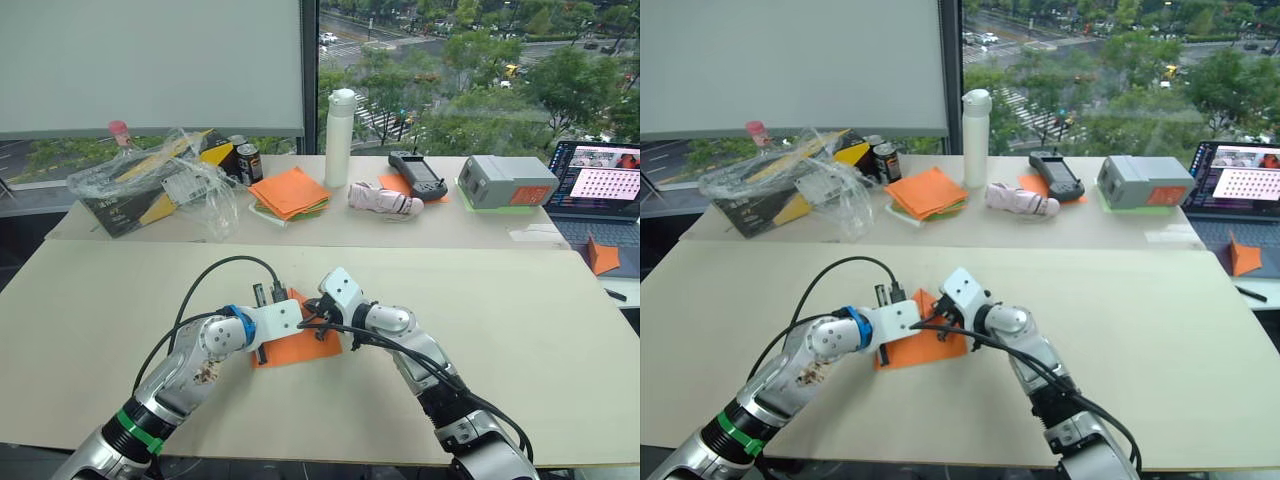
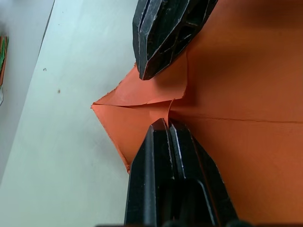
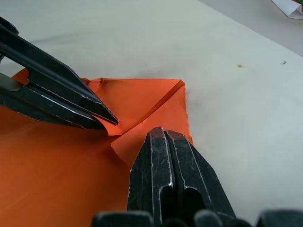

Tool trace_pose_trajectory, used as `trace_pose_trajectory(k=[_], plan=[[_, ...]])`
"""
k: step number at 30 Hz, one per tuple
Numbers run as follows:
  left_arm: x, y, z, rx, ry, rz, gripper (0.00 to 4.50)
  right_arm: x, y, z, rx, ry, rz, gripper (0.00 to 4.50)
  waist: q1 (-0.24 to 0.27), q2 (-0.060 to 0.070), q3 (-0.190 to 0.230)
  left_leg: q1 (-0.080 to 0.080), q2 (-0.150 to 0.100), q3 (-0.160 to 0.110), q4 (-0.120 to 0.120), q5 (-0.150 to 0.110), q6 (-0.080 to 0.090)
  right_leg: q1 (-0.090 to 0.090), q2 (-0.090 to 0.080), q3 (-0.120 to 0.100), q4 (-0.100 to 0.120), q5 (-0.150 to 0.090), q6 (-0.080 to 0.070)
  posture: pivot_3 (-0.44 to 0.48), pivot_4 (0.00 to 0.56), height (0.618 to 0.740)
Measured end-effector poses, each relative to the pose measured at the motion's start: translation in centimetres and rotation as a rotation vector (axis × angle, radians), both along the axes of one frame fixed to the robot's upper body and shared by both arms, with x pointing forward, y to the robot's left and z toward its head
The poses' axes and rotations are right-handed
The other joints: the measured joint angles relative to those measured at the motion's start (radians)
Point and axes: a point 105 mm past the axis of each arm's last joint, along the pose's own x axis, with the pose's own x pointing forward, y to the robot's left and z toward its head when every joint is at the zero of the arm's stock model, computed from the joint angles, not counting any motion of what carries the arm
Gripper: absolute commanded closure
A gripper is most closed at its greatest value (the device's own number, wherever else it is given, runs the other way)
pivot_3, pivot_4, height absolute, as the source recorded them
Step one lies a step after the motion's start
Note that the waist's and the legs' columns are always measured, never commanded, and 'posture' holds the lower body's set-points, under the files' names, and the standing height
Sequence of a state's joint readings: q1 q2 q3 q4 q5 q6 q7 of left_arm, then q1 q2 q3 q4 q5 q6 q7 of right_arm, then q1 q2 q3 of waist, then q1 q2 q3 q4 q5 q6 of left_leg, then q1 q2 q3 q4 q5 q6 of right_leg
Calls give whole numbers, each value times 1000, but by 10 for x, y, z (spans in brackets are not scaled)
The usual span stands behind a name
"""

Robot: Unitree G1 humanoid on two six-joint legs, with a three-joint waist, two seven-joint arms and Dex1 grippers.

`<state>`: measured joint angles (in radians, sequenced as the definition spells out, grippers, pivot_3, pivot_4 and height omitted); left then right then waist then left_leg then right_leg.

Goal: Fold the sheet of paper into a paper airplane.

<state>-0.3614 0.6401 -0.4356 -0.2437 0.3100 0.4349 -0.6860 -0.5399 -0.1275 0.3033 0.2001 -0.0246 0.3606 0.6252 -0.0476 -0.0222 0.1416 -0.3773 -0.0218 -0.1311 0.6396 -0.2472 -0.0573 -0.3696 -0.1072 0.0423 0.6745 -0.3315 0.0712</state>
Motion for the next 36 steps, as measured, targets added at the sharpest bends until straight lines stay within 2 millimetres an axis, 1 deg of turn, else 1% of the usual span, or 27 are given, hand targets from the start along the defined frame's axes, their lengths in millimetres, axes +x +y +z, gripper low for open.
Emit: trace_pose_trajectory(k=[4, 8, 12, 18, 26, 29, 36], plan=[[2, 0, -2, 0, 0, -3, 4473, -1, 4, 2, 27, 7, 5, 4500, 1, 0, 0, 0, 0, 0, 0, 0, 0, 0, 0, 0, 1, 0, 0, 0, 150, 740], [3, 0, -3, 4, -5, -8, 4473, -2, 12, 11, 80, 19, 25, 4500, 2, 0, 0, 1, 0, 0, 1, 0, 0, 0, 0, 0, 2, 0, 0, 0, 150, 740], [4, 1, -4, 4, -6, -8, 4473, -1, 14, 15, 83, 7, 30, 4500, 3, 1, 0, 2, 0, 0, 1, 0, 0, 1, 0, 0, 3, 0, 0, 0, 150, 740], [4, 1, -4, 0, -6, -7, 4473, -1, 17, 16, 87, 10, 38, 4500, 2, 1, -1, 3, 0, 0, 1, 0, 0, 1, 0, 0, 4, 0, 0, 0, 150, 740], [5, 1, -5, -11, -6, 1, 4473, -4, 27, 11, 97, 46, 69, 4500, 2, 1, -1, 4, 0, 0, 1, 0, 0, 1, 0, 0, 5, 0, 0, 0, 150, 740], [5, 1, -5, -19, -3, 7, 4473, -3, 29, 7, 98, 66, 68, 4500, 2, 1, -1, 4, 0, 0, 1, 0, 0, 1, 0, 0, 5, 0, 0, 0, 150, 740], [5, 2, -5, -31, 0, 17, 4473, 1, 35, 8, 96, 69, 74, 4500, 2, 1, -1, 4, 0, 0, 1, 0, 0, 1, 0, 0, 5, 0, 0, 0, 150, 740]])
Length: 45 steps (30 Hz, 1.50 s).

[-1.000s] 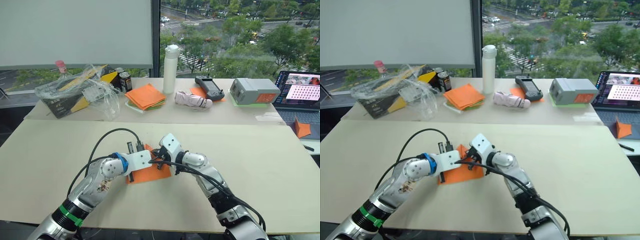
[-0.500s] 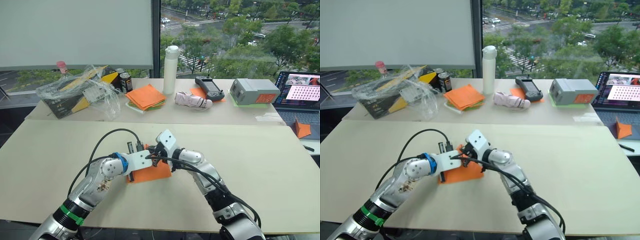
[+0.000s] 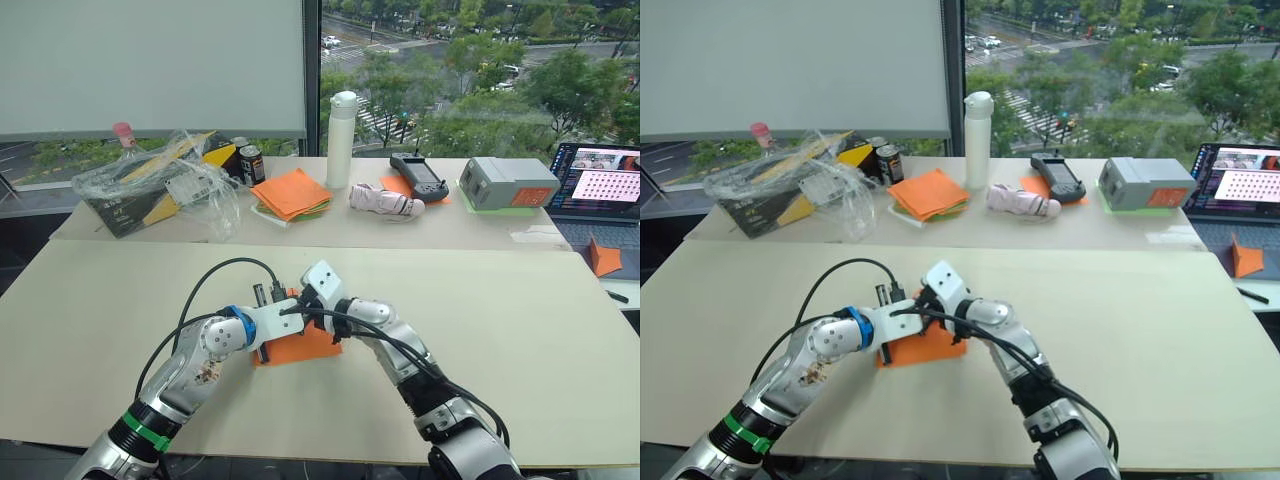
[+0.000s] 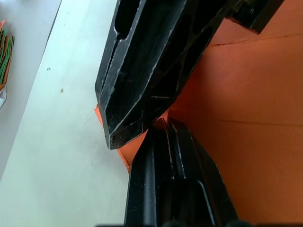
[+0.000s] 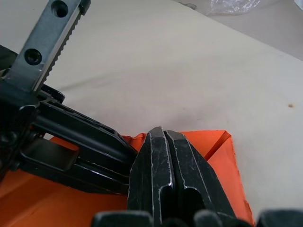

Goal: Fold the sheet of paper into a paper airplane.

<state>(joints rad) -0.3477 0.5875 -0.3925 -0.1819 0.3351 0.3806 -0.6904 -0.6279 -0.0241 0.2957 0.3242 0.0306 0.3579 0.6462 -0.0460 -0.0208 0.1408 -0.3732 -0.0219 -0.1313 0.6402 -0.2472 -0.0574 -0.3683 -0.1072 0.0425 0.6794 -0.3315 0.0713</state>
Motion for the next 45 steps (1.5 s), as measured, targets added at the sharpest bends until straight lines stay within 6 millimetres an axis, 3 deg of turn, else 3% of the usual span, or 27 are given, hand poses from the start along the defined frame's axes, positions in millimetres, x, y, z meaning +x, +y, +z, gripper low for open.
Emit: trace_pose_trajectory(k=[10, 17, 32, 42, 45], plan=[[1, 2, -1, -55, 39, 51, 4473, 4, -1, -7, -49, -11, -7, 4500, -4, 1, -1, 1, 0, 0, 0, 0, 0, 1, 0, 0, 1, 0, 0, 0, 150, 740], [5, 10, 6, -120, 75, 121, 2447, 4, -1, -9, -66, -16, -2, 4500, -17, 2, -1, 2, 0, 0, 0, 0, 0, 1, 0, 0, 1, 0, 0, 0, 150, 740], [-10, 10, 10, -315, 256, 168, 2447, -4, 7, -15, -85, 0, 49, 4500, -23, 2, -1, 1, 1, 0, -1, 0, 1, 0, 0, 0, 0, 0, 0, 0, 150, 740], [-22, 27, 19, -589, 502, 294, 2447, -15, 17, -16, -91, 6, 138, 4500, -25, 1, 0, 0, 2, -1, -1, 0, 1, -1, 1, 0, 0, 0, 0, 0, 150, 740], [-24, 22, 36, -761, 570, 264, 2447, -6, 10, -14, -81, -5, 60, 4500, -19, 1, 0, -2, 1, -2, 0, 0, 0, -1, 1, -1, 0, 0, 0, 0, 150, 740]])
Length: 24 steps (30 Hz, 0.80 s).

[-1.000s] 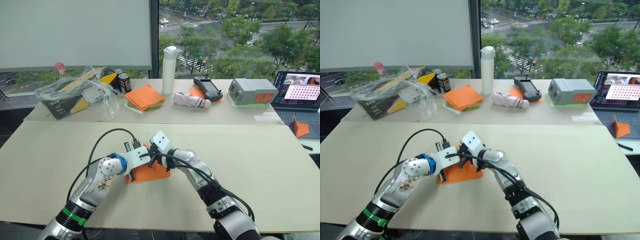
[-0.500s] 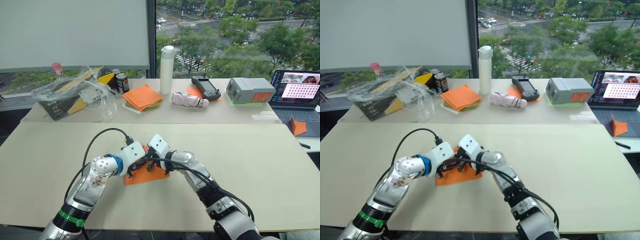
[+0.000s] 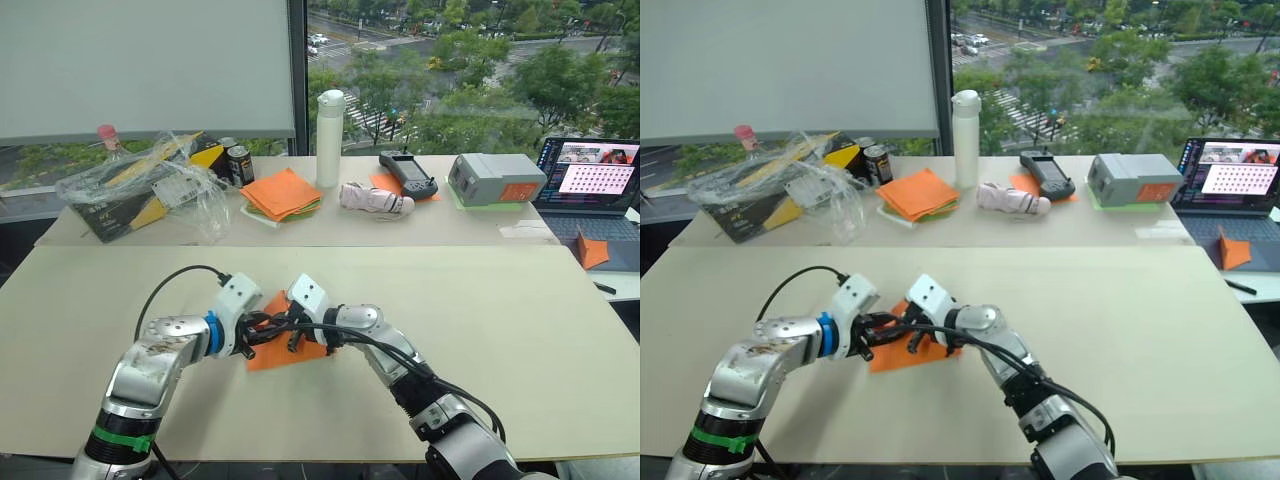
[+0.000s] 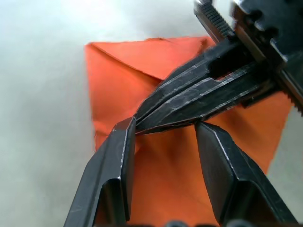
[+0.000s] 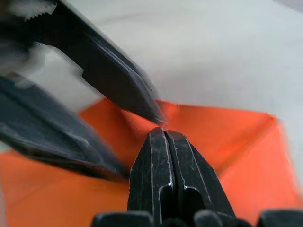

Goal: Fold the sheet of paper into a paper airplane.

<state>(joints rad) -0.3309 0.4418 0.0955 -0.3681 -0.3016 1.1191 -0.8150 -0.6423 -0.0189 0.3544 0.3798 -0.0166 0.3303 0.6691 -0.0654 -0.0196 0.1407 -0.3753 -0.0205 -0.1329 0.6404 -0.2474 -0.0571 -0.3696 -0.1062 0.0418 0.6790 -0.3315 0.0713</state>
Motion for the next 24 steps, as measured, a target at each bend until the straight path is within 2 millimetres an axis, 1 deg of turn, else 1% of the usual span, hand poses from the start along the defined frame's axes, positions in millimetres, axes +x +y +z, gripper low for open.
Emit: trace_pose_trajectory(k=[2, 5, 9, 14, 22, 24], plan=[[2, 2, 10, -77, 14, 17, 2447, 1, -1, 0, 3, -2, -14, 4500, -2, -1, 0, -1, 0, 0, 0, 0, 0, -1, 0, 0, 0, 0, 0, 0, 150, 740], [12, 18, 23, -140, 9, 99, 2447, 3, -2, 1, 5, -4, -25, 4500, -5, -1, 0, -1, 0, 0, 0, 0, 0, -1, 0, 0, 0, 0, 0, 0, 150, 740], [20, 34, 29, -207, 30, 179, 2447, 3, -2, 1, 6, -5, -28, 4500, -6, -1, 0, -1, 0, 0, 0, 0, 0, -1, 0, 0, 0, 0, 0, 0, 150, 740], [19, 43, 24, -200, 60, 198, 2447, 3, -2, 1, 6, -5, -30, 4500, -5, -1, 0, -1, 0, 0, 0, 0, 0, -2, 0, 0, 0, 0, 0, 0, 150, 740], [22, 63, 4, -187, 109, 287, 2447, 3, -3, 1, 9, -5, -33, 4500, -5, -1, 0, -1, 0, 0, 0, 0, 0, -2, 0, 1, 0, 0, 0, 0, 150, 740], [22, 68, -3, -183, 125, 311, 2992, 2, -3, 1, 11, -6, -34, 4500, -5, -1, 0, -2, 0, 0, 0, 0, 0, -3, 0, 1, 0, 0, 0, 0, 150, 740]])
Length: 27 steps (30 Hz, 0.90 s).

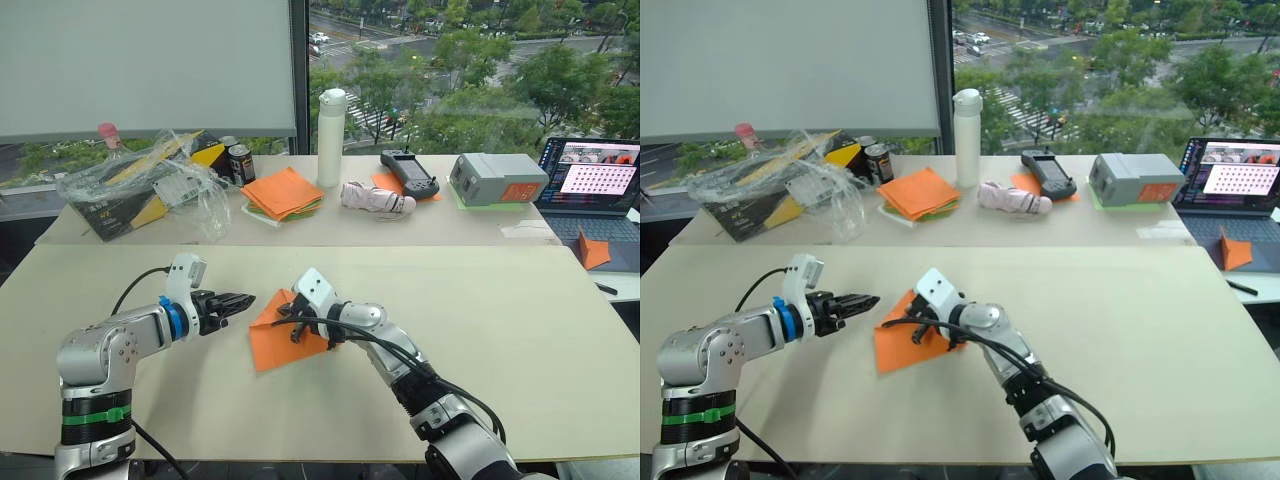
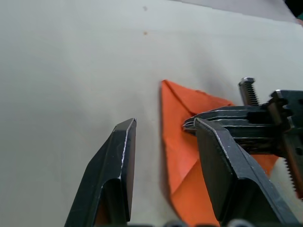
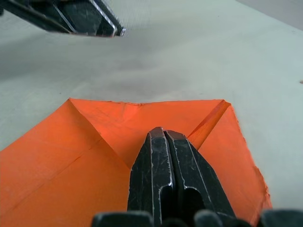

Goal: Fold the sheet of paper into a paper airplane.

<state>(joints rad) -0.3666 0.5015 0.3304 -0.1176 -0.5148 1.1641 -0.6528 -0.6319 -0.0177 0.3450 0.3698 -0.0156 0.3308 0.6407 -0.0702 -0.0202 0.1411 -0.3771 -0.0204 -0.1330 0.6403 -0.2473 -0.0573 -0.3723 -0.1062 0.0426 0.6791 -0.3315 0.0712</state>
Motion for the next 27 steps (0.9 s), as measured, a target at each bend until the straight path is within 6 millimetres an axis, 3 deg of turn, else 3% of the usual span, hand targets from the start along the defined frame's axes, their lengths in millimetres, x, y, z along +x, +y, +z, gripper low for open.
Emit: trace_pose_trajectory(k=[4, 5, 12, 27], plan=[[-3, 0, -5, -25, 17, -2, 4334, -1, -1, -1, 3, 0, -5, 4500, 0, 0, 0, 0, 0, 0, 0, 0, 0, 0, 0, 0, 0, 0, 0, 0, 150, 740], [-4, -2, -5, -36, 19, -9, 4479, -1, -1, -1, 3, 0, -5, 4500, 0, 0, 0, 0, 0, 0, 0, 0, 0, 0, 0, 0, 0, 0, 0, 0, 150, 740], [-12, -8, -18, -48, 64, -42, 4479, 0, -1, -1, 2, -2, -8, 4500, 0, 0, 0, 0, 0, 0, 0, 0, 0, 0, 0, 0, 0, 0, 0, 0, 150, 740], [-10, -23, -21, -28, 62, -91, 4479, 0, -1, 0, 2, -2, -10, 4500, 0, 0, 0, 0, 0, 0, 0, 0, 0, 0, 0, 0, 0, 0, 0, 0, 150, 740]])
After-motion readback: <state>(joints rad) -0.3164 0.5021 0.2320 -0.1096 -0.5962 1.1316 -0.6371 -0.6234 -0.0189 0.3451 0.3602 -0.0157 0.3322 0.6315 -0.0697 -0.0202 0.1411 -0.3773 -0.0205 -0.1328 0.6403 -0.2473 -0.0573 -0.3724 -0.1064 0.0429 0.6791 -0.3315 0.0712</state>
